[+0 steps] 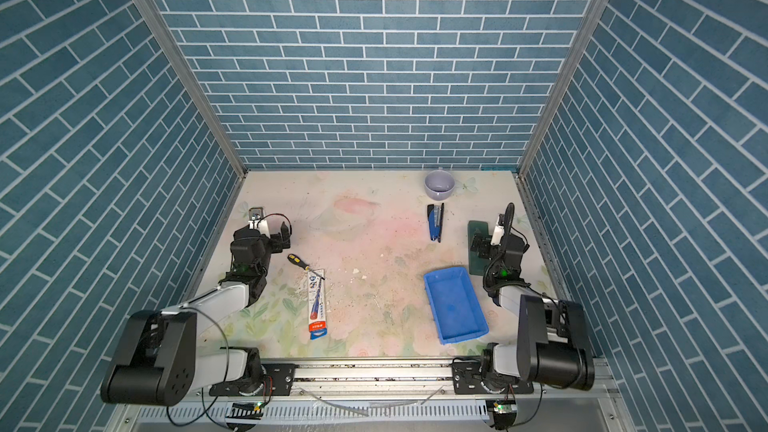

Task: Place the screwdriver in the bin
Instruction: 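Lower the left gripper onto the yellow-black screwdriver handle while the right arm reaches toward center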

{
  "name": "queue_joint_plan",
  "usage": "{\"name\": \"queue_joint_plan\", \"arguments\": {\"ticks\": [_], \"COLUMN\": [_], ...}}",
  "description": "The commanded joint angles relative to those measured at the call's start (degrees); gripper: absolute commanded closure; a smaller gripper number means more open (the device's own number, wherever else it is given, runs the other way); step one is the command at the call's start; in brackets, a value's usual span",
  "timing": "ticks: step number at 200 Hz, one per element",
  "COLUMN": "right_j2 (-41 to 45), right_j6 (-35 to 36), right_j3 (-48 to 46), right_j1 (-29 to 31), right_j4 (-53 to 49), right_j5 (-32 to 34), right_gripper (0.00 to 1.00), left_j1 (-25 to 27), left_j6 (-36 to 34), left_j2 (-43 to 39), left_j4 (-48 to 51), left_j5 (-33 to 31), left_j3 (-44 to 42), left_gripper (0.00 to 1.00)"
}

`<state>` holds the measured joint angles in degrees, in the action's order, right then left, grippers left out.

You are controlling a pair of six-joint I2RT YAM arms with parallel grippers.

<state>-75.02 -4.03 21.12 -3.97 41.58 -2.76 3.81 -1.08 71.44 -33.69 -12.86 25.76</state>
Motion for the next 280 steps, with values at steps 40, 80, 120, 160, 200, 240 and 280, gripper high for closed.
{"name": "queue_joint_plan", "arguments": {"ticks": [40,80,120,160,200,240,280], "right_j2": [14.3,19.8,21.3,18.6,11.8,4.3,1.1], "right_j6": [3.6,5.4,5.4,4.4,3.7,3.6,3.1], "right_j3": [4.6,10.1,14.4,17.1,20.6,24.2,24.8], "right_j1": [7.1,16.3,26.4,36.7,47.0,54.2,56.0], "right_j4": [-16.8,-27.6,-32.9,-35.7,-35.0,-31.6,-29.5], "right_j5": [0.5,-1.1,0.5,0.7,0.3,0.2,-0.4], "right_gripper": [0.01,0.01,0.01,0.01,0.01,0.01,0.01], "left_j1": [3.7,6.6,6.6,6.6,6.6,6.7,6.9], "left_j6": [19.5,29.6,39.5,44.8,51.2,55.9,57.9], "left_j2": [-9.4,-13.1,-11.1,-1.2,10.3,18.6,21.9], "left_j4": [35.9,48.2,52.4,54.8,59.6,66.1,68.6], "left_j5": [-2.8,-1.7,-0.8,1.0,1.8,2.8,3.3], "left_j3": [10.2,13.7,14.0,19.4,26.0,32.0,33.1], "left_gripper": [0.00,0.00,0.02,0.01,0.04,0.07,0.23]}}
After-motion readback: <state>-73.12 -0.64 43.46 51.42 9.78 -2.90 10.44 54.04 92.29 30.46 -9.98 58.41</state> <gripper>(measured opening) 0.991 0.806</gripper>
